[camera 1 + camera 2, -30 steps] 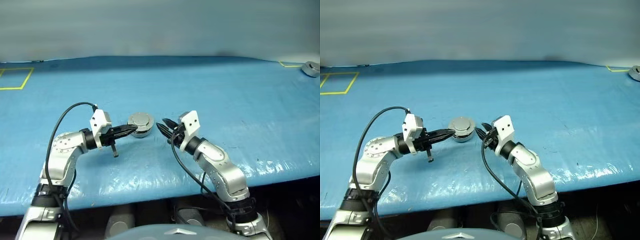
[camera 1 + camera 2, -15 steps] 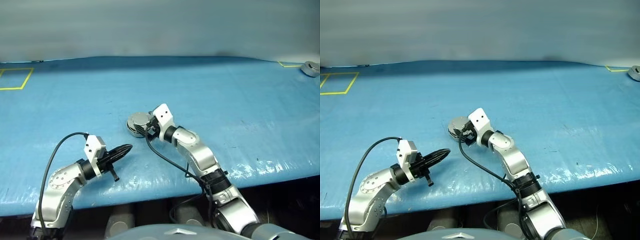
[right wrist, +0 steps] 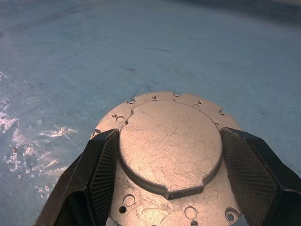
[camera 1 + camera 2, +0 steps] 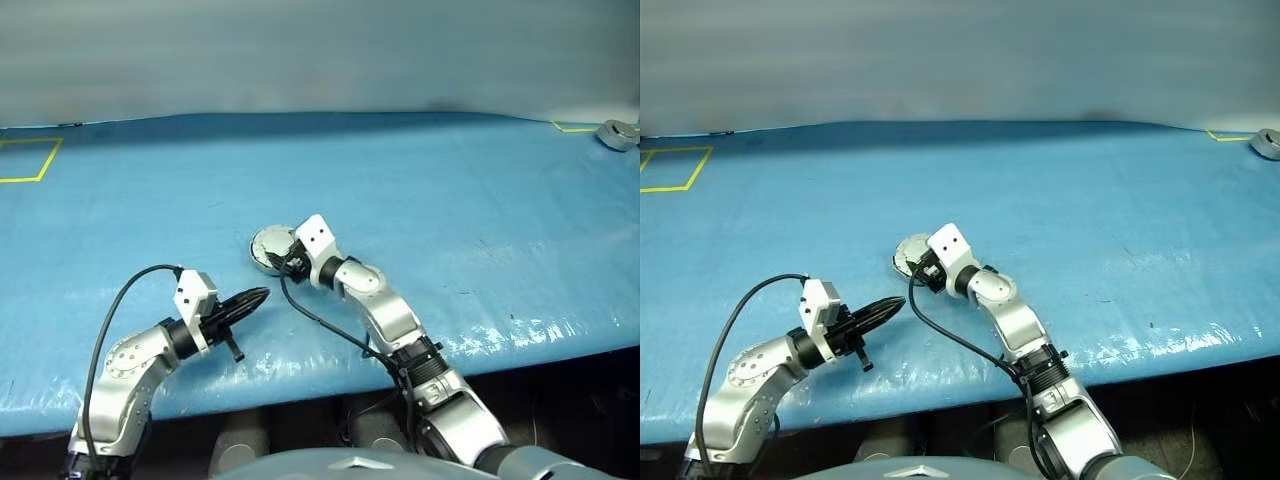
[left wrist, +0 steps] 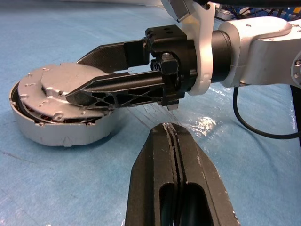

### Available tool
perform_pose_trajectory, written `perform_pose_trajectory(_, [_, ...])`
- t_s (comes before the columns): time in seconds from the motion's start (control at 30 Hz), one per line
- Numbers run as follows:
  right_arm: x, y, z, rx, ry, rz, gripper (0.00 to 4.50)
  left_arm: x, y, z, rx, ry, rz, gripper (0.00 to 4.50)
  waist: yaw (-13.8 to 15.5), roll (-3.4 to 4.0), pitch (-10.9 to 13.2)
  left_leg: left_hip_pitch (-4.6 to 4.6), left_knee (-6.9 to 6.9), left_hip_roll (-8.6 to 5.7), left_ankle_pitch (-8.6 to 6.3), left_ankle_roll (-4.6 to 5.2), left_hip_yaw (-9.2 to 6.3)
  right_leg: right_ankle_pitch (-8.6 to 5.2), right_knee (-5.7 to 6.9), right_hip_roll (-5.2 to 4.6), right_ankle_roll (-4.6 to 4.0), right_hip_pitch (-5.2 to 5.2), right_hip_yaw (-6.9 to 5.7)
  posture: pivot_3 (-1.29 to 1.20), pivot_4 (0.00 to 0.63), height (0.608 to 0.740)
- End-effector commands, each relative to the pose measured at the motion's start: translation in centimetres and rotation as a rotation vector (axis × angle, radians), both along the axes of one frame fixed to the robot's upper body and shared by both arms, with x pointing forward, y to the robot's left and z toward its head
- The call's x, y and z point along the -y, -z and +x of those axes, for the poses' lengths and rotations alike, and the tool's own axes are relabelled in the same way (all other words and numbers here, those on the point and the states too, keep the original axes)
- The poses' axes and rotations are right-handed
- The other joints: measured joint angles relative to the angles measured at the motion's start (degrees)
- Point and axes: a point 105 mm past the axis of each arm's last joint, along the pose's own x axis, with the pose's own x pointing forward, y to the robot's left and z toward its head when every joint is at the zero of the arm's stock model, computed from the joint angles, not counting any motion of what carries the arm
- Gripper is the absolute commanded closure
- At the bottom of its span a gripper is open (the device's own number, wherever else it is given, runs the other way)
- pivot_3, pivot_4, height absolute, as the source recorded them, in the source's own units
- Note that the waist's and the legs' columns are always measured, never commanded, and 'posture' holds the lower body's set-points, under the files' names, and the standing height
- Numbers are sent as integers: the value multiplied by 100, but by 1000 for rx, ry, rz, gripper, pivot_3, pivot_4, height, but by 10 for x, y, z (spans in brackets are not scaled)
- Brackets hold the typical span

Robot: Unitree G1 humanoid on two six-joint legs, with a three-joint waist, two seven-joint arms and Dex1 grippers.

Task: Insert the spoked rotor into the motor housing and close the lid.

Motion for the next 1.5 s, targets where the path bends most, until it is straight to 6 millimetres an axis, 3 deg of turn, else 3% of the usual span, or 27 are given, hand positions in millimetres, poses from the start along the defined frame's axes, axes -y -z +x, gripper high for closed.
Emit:
perform_pose_trajectory(0.03, [-10, -10, -4, 22, -24, 39, 1459, 5, -8, 0, 37, 18, -24, 4500, -25, 0, 0, 0, -1, 0, 0, 0, -1, 0, 0, 0, 0, 0, 0, 0, 150, 740])
perform_pose_trajectory(0.37, [-17, -9, 0, -27, 10, 57, 1459, 7, -6, -1, 31, 27, -19, 4500, -103, 0, 0, 0, -8, 2, 0, 0, -2, 0, -1, -1, -1, -4, 0, 0, 150, 740])
perform_pose_trajectory(0.63, [-14, 24, 2, -81, 57, -87, 1459, 3, 2, -3, -2, -7, -30, 4500, -129, 1, -3, 23, -7, 5, 2, -3, 7, 0, 1, 1, -5, 10, 2, 0, 150, 740])
perform_pose_trajectory(0.9, [-15, 42, 0, -119, 87, -145, 1459, -8, 12, -7, -36, -79, -52, 4500, -151, 4, -7, 112, -15, 45, 0, -5, 14, -16, -5, -5, 1, 56, 4, 0, 150, 740])
perform_pose_trajectory(1.1, [-7, 53, -3, -135, 87, -197, 1459, -22, 5, 4, 21, -165, -60, 4500, -156, 16, -25, 115, -18, 46, -1, -7, 14, -16, -5, -13, 0, 56, 0, 0, 150, 740])
perform_pose_trajectory(1.33, [21, 57, -4, -185, 134, -178, 1459, -34, -30, 34, 138, -291, -119, 4500, -51, 27, -40, 105, -24, 40, -1, -7, 11, -18, -18, -15, -1, 56, -7, 0, 150, 740])
perform_pose_trajectory(1.5, [23, 51, -7, -195, 126, -141, 1459, -34, -28, 54, 135, -309, -86, 4500, 39, 24, -43, 88, -32, 23, -5, 0, 3, -20, -42, -17, 6, 66, -7, 0, 150, 740])
